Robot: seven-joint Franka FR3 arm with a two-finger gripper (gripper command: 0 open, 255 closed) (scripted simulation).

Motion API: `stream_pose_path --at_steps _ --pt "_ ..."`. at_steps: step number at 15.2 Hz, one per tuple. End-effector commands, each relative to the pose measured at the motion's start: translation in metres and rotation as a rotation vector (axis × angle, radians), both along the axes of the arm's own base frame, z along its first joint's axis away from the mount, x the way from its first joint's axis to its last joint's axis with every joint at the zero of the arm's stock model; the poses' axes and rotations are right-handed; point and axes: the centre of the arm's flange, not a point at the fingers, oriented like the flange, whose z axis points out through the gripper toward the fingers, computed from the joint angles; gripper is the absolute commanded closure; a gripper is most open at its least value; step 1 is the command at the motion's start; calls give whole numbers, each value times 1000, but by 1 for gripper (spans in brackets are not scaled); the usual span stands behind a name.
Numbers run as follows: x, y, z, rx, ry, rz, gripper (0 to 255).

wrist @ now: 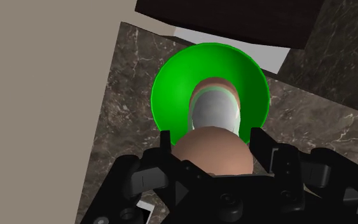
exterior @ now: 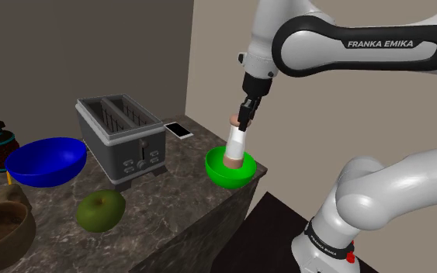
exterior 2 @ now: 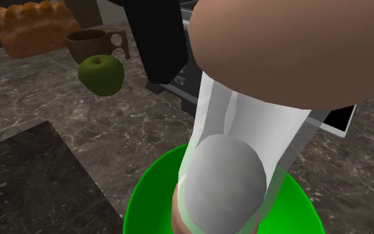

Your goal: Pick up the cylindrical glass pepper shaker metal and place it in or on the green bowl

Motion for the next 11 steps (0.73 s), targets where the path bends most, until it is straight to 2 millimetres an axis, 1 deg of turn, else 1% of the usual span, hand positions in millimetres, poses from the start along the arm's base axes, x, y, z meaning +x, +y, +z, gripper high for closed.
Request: stream_pose_path --at_steps 1,2,7,10,11 --pt "0 0 0 0 0 0 255" --pt "0 0 0 0 0 0 0" --pt "0 0 0 0 0 0 0" --pt "-3 6 39 0 0 0 0" --pt "-4 8 49 0 0 0 0"
